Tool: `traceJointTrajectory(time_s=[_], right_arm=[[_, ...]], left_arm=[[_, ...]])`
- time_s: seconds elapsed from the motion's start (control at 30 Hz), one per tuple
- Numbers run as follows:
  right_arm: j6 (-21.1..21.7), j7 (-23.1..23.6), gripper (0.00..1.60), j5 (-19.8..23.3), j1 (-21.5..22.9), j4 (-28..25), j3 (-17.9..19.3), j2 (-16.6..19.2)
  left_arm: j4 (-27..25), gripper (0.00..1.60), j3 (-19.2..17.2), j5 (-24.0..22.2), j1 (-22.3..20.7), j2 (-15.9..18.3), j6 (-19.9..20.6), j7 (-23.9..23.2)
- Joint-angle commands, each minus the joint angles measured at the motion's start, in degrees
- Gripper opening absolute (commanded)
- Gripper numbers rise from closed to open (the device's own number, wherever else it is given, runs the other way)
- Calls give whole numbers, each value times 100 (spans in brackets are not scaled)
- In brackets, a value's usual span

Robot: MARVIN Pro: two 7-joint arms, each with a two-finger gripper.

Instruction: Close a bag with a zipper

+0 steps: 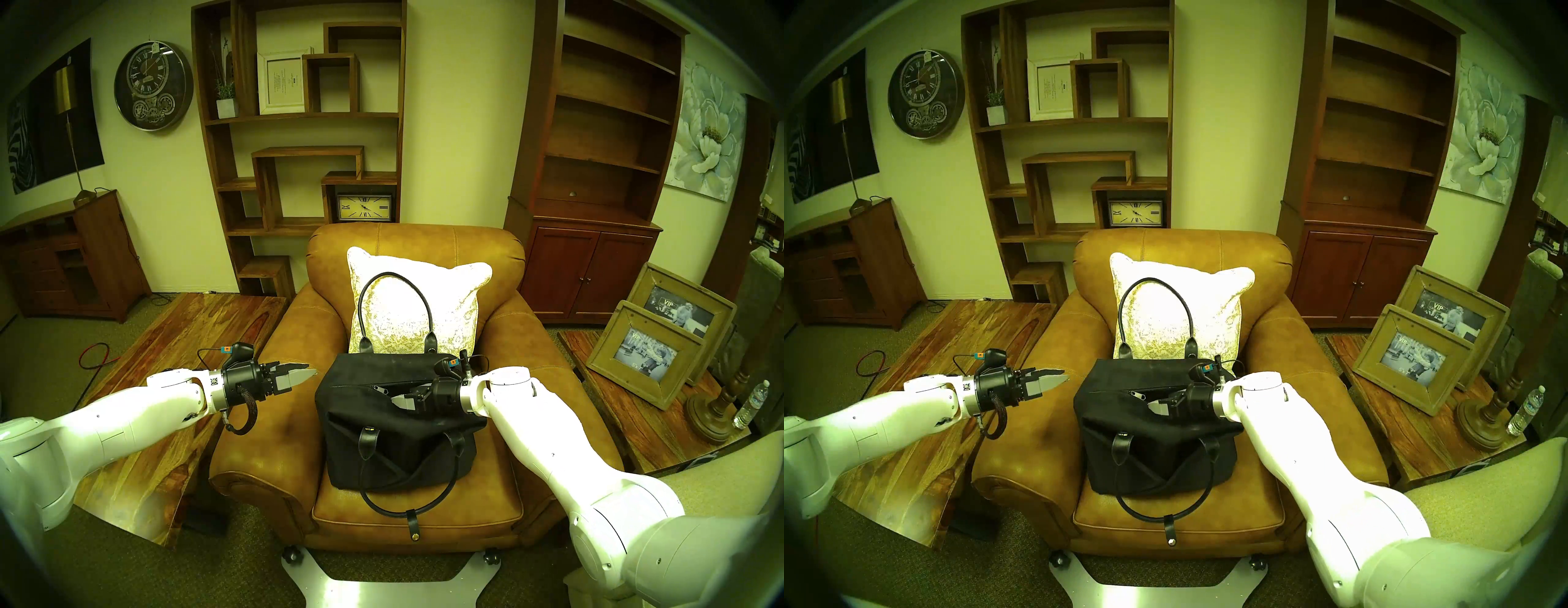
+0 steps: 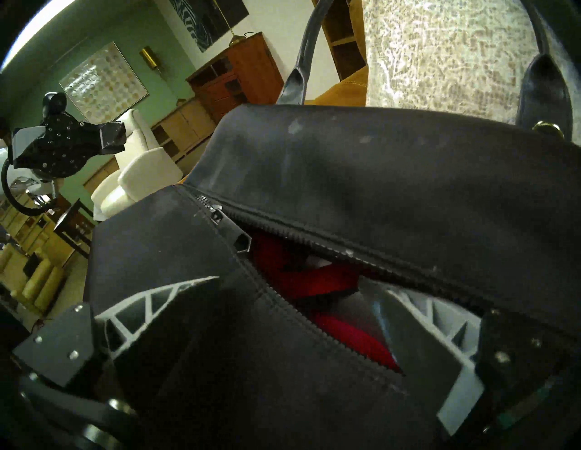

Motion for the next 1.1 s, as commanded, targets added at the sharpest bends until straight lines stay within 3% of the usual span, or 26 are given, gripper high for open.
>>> traceJointTrajectory(time_s=[0.0,0.5,0.9,0.93,1.07], right_arm=[[-177,109,160,23,651,374,-42,-401],[-742,541,160,134,1147,1464,-30,-698],[-1145,953,160,102,1345,2012,-22,-818],[-1185,986,139,98,1365,2064,-18,-827],[-1290,1100,131,82,1407,2201,-17,-840]], left_arm=[[10,160,-58,-35,-62,-1,-18,-30],[22,160,-55,-45,-64,-6,-29,-48],[41,160,-54,-51,-68,-16,-32,-69],[44,160,-54,-52,-69,-17,-33,-72],[52,160,-53,-53,-70,-21,-33,-81]])
